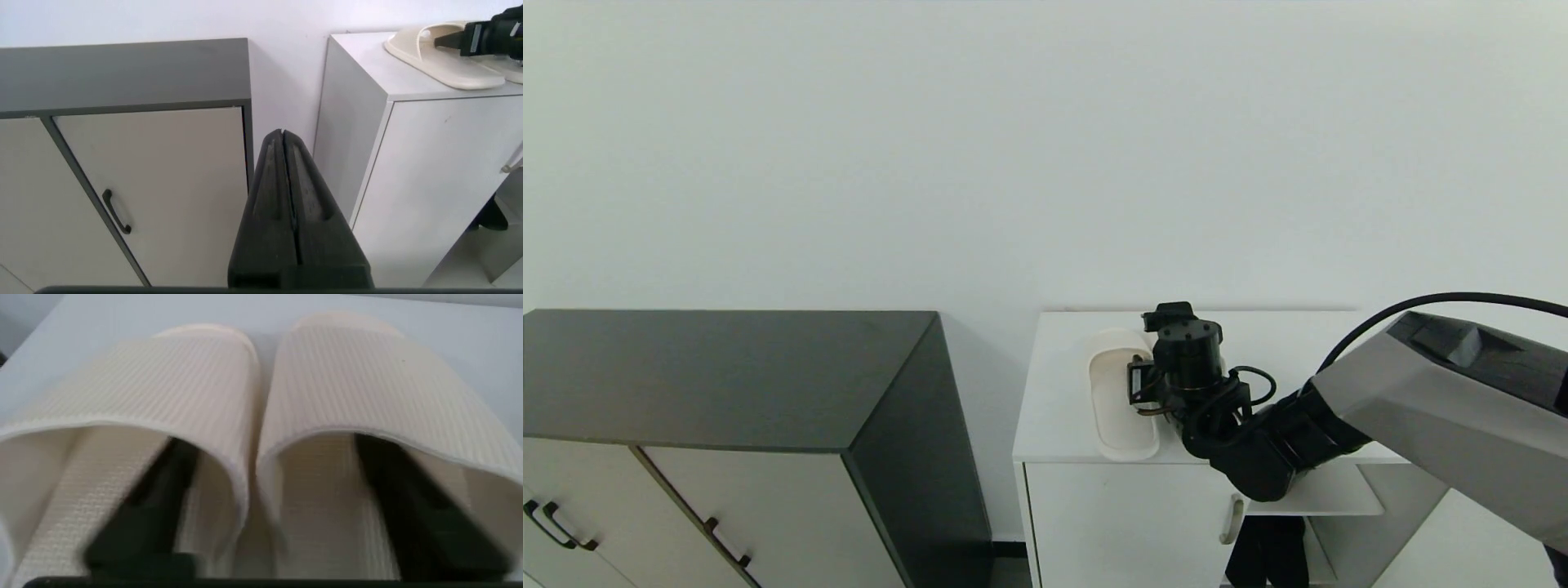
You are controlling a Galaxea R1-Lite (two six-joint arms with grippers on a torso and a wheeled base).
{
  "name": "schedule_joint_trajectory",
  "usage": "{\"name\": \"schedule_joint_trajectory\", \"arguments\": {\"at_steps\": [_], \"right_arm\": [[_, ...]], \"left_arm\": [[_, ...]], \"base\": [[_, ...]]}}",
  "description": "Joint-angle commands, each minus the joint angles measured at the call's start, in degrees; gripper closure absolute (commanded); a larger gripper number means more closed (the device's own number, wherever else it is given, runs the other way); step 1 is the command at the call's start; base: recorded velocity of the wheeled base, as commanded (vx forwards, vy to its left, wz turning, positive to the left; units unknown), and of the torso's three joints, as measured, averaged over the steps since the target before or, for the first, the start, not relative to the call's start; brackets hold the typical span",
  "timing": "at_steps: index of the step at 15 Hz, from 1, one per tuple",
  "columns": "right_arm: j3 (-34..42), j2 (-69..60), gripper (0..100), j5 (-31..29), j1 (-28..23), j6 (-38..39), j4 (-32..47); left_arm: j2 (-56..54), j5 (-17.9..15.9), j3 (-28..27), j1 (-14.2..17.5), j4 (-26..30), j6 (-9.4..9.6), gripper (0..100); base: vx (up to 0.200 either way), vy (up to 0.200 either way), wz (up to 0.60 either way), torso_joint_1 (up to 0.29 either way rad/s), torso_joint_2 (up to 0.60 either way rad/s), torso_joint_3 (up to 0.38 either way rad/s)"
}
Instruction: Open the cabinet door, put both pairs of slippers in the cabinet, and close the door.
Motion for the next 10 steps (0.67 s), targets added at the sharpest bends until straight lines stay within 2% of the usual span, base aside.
{"name": "schedule_joint_trajectory", "arguments": {"at_steps": [1,4,6,10], "right_arm": [[0.0,0.0,100,-0.2,0.2,-0.1,-0.3],[2.1,-2.7,100,-0.2,0.6,-0.2,-1.3],[7.5,-8.2,100,0.2,1.8,-0.1,-1.7],[21.9,-20.8,100,5.6,6.7,-0.1,-2.4]], "left_arm": [[0.0,0.0,0.0,0.0,0.0,-0.01,100],[0.0,0.1,0.0,0.0,0.0,-0.01,100],[0.0,0.1,0.0,0.0,0.0,-0.09,100],[0.0,0.0,0.0,0.0,0.0,0.35,100]], "base": [[0.000,0.000,0.00,0.000,0.00,0.000],[0.000,0.000,0.00,0.000,0.00,0.000],[0.000,0.000,0.00,0.000,0.00,0.000],[0.000,0.000,0.00,0.000,0.00,0.000]]}}
